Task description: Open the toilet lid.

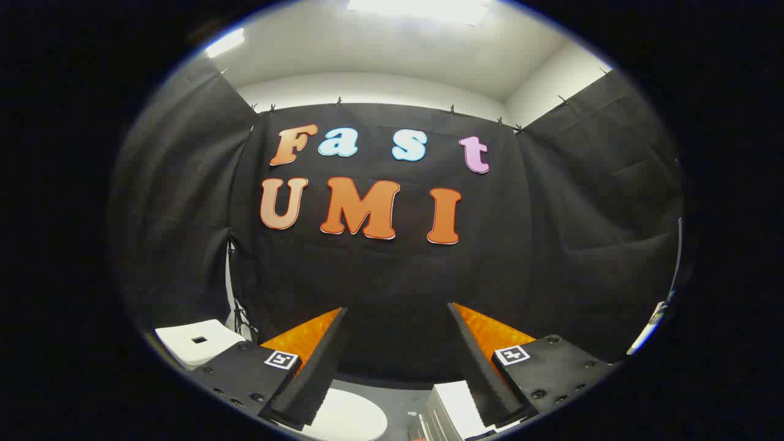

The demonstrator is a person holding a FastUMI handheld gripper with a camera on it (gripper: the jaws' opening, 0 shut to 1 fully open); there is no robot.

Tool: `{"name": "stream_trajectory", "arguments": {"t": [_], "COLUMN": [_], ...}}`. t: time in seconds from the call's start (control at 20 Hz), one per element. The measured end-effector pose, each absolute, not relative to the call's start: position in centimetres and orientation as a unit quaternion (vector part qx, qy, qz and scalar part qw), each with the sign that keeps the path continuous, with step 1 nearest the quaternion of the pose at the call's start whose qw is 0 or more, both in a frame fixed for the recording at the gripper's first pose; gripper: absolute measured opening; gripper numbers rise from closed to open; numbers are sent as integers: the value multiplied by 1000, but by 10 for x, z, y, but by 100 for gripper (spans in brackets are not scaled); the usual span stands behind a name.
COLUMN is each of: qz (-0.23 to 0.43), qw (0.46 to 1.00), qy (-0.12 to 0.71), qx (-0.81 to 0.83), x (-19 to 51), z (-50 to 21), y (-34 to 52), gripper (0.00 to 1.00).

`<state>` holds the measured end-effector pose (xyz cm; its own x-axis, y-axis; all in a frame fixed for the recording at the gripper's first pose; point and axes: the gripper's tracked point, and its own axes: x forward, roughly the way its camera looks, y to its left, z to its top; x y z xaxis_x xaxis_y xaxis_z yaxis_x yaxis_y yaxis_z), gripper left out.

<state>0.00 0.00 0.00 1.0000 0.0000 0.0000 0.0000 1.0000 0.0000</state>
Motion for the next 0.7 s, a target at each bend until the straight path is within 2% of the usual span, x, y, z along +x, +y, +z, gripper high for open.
{"name": "stream_trajectory", "arguments": {"t": [0.25,0.5,0.7], "qz": [-20,-56,-59], "qw": [1000,998,998], "qy": [-3,0,-15], "qx": [3,15,24], "x": [-25,-30,-27], "z": [2,-1,13], "y": [8,3,5], "gripper": [100,100,100]}}
